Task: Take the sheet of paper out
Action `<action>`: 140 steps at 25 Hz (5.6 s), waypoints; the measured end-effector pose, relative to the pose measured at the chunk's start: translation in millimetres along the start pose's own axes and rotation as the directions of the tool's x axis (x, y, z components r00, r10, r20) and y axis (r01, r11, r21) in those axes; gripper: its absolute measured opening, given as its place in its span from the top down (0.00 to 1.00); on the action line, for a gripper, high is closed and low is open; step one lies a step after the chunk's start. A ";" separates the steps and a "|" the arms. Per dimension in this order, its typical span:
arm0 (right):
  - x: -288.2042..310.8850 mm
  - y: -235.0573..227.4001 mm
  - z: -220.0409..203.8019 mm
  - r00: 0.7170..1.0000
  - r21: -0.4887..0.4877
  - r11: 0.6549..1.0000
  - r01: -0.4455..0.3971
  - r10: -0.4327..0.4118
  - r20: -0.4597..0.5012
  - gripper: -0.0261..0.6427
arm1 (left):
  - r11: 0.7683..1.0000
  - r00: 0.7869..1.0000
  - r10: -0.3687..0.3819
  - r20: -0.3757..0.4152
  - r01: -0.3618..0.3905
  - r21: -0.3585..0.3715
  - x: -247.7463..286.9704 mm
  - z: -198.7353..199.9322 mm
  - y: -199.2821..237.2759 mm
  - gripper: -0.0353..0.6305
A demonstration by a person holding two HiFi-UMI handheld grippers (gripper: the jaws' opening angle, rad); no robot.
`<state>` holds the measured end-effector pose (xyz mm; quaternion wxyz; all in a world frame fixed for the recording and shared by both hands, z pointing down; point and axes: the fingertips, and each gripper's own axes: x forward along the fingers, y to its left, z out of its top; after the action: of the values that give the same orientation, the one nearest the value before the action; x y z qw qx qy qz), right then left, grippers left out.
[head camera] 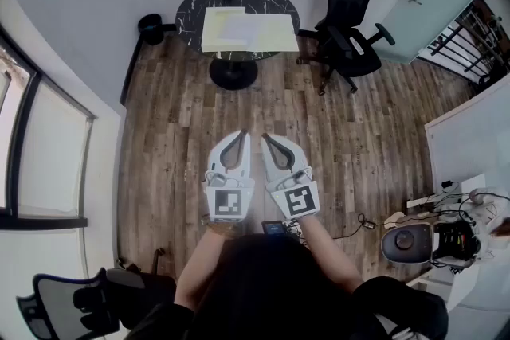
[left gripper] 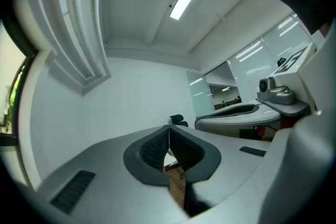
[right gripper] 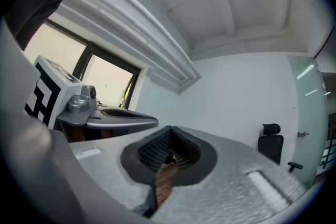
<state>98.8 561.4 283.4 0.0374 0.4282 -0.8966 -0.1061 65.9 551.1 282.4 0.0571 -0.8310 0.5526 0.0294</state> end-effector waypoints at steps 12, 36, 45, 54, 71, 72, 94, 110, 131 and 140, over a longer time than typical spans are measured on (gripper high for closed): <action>57.9 -14.2 -15.1 1.000 0.005 1.000 0.003 -0.003 -0.018 0.97 | 0.996 0.998 -0.058 0.002 0.058 0.061 42.0 -16.1 43.7 0.93; 157.5 -111.0 -61.2 0.996 0.021 0.998 0.062 -0.061 -0.059 0.96 | 0.997 0.994 -0.073 -0.083 0.073 -0.003 156.2 -57.4 92.9 0.93; 207.5 -166.8 -81.9 0.998 0.036 0.998 0.042 -0.040 -0.055 0.96 | 0.997 0.991 -0.063 -0.122 0.068 0.038 225.8 -72.3 107.2 0.93; 249.4 -228.2 -103.2 0.998 0.065 0.998 0.021 -0.018 -0.060 0.96 | 0.996 0.989 -0.053 -0.141 0.062 0.059 295.1 -81.7 113.3 0.93; 336.0 -320.1 -144.9 0.995 0.119 0.990 -0.073 0.080 -0.058 0.96 | 0.996 0.980 0.032 -0.197 -0.016 0.082 418.0 -111.5 144.1 0.93; 340.2 -325.3 -146.6 0.995 0.119 0.990 -0.078 0.085 -0.059 0.96 | 0.996 0.980 0.036 -0.195 -0.019 0.087 425.3 -112.6 144.4 0.93; 441.9 -392.6 -194.4 0.993 0.116 0.993 -0.010 0.023 -0.116 0.97 | 0.995 0.984 -0.011 -0.176 0.029 0.100 527.8 -144.4 222.8 0.93; 546.9 -428.1 -204.9 0.981 0.025 0.999 0.035 -0.029 -0.192 0.96 | 0.985 0.972 -0.151 -0.177 0.164 0.060 609.9 -163.8 298.2 0.93; 648.3 -484.4 -297.8 0.935 -0.076 0.997 0.033 -0.058 -0.351 0.96 | 0.979 0.945 -0.204 -0.257 0.194 -0.062 645.7 -242.1 381.8 0.93; 659.2 -470.2 -423.7 0.857 -0.100 0.973 -0.209 0.133 -0.499 0.96 | 0.981 0.923 -0.195 -0.333 0.187 -0.058 658.8 -270.7 371.9 0.93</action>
<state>107.5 -304.3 576.2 0.3041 0.3557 -0.8818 -0.0580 -25.4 -228.6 453.9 -0.0462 -0.8742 0.4702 -0.1119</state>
